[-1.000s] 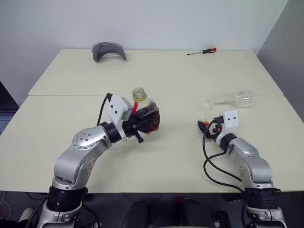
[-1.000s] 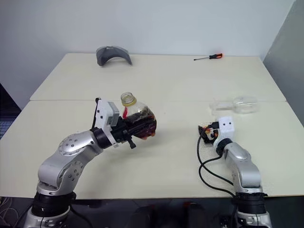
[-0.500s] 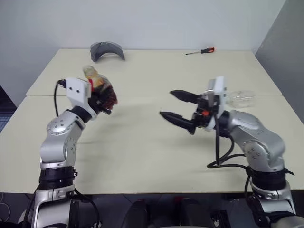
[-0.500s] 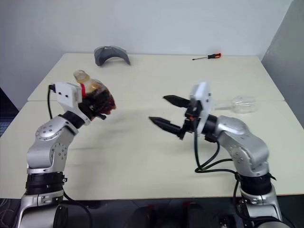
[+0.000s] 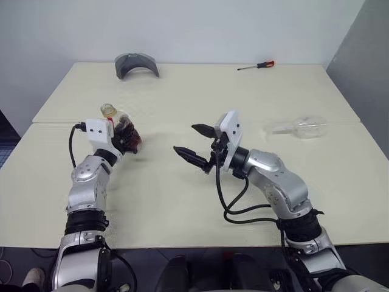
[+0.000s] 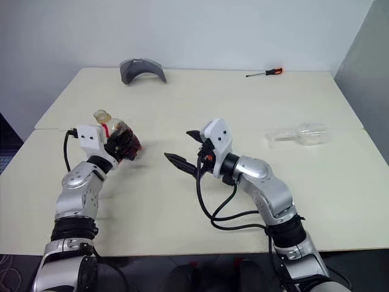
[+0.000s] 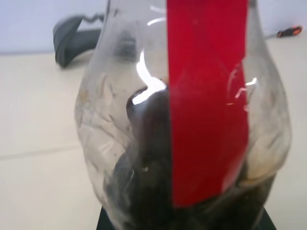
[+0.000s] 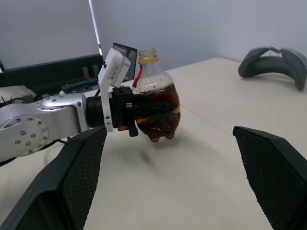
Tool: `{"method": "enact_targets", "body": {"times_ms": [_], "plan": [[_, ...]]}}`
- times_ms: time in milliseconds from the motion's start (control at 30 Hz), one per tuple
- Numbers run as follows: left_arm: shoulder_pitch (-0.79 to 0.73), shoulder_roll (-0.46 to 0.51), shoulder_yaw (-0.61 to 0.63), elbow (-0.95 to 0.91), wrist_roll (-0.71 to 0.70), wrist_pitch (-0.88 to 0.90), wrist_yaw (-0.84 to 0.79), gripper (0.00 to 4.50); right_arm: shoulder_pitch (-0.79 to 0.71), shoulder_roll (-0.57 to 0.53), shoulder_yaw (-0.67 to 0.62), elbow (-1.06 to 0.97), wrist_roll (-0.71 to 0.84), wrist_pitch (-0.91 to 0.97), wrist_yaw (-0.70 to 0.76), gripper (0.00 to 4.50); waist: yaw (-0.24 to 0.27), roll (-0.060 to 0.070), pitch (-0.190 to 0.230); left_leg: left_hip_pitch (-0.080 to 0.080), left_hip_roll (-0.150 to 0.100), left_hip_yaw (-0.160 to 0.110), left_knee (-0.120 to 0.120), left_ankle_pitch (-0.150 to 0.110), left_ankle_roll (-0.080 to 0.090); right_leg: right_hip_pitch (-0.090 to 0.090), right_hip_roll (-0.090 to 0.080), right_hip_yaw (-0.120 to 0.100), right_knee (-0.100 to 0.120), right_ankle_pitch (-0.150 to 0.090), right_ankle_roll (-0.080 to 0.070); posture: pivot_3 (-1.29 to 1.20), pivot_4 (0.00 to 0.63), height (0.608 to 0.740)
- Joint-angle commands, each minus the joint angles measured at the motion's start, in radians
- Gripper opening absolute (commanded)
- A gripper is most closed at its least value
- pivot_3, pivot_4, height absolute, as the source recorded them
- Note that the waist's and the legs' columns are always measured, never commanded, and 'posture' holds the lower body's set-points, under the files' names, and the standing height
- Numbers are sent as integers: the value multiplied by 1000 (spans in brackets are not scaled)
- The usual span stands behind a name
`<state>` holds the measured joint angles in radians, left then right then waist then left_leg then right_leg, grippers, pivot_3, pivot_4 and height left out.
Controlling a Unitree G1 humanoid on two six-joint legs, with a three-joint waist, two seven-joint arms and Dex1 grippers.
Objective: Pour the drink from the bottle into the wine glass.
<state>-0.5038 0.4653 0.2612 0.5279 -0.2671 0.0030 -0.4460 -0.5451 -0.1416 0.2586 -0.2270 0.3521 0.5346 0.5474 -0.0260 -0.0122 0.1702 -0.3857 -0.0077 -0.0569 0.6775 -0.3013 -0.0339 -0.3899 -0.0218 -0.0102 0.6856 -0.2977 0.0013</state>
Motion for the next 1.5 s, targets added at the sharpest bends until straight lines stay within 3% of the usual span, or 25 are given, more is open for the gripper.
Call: {"method": "enact_targets", "body": {"times_ms": [33,233,433,600,633,733,933,1100,1200,1300,1500], "plan": [[-42,2,32,72,8,-99,20,702,-4,15,-5,-34,-11,-16,-20,4500,0,0,0,0,0,0,0,0,0,0,0,0,0,0,0,0,150,740],[-83,10,27,192,23,-160,27,701,-16,19,-20,-20,-21,-18,-32,4500,-1,0,0,1,0,0,0,0,0,0,0,0,2,0,0,0,150,740],[-41,25,33,120,14,-140,28,2815,-28,16,-34,-8,-18,-24,-28,4500,-3,0,0,1,0,0,0,0,0,0,0,0,3,0,0,0,150,740],[55,22,51,-61,-16,-57,50,4321,-30,19,-37,0,-19,-33,-22,4500,-5,0,0,1,0,0,-1,0,0,-1,0,1,3,0,0,0,150,740],[77,20,54,-104,-21,-34,59,4432,-30,19,-37,0,-18,-34,-21,4500,-5,0,0,1,0,0,-1,0,0,-1,0,1,3,0,0,0,150,740],[160,10,67,-255,-47,46,82,4432,-29,21,-36,-1,-18,-35,-21,4500,-4,0,0,1,0,0,-1,0,0,-1,0,1,3,0,0,0,150,740],[506,-27,135,-741,-151,297,161,4432,2,10,-44,-40,-5,-19,-26,4500,-6,0,0,1,1,1,-1,-1,1,-1,0,3,2,0,0,0,150,740],[754,-10,113,-1082,-204,439,149,4432,62,-33,-136,-119,16,69,-93,4500,8,-2,-1,2,1,0,-1,-3,4,1,0,2,1,0,0,0,150,740],[777,40,54,-1162,-183,465,101,4432,82,-60,-195,-130,22,110,-126,4500,26,-1,-1,3,0,-2,-1,-3,4,2,0,0,1,0,0,0,150,740],[703,103,-69,-1224,-215,459,-26,4432,91,-153,-334,-56,8,179,-175,4500,30,-1,-1,3,-1,-2,-1,-3,4,3,0,1,1,0,0,0,150,740],[607,166,-199,-1176,-162,321,-208,4432,-3,-111,-604,48,129,320,-356,4500,0,1,0,4,1,5,-6,-2,3,1,1,6,-1,0,-1,0,150,740]]}}
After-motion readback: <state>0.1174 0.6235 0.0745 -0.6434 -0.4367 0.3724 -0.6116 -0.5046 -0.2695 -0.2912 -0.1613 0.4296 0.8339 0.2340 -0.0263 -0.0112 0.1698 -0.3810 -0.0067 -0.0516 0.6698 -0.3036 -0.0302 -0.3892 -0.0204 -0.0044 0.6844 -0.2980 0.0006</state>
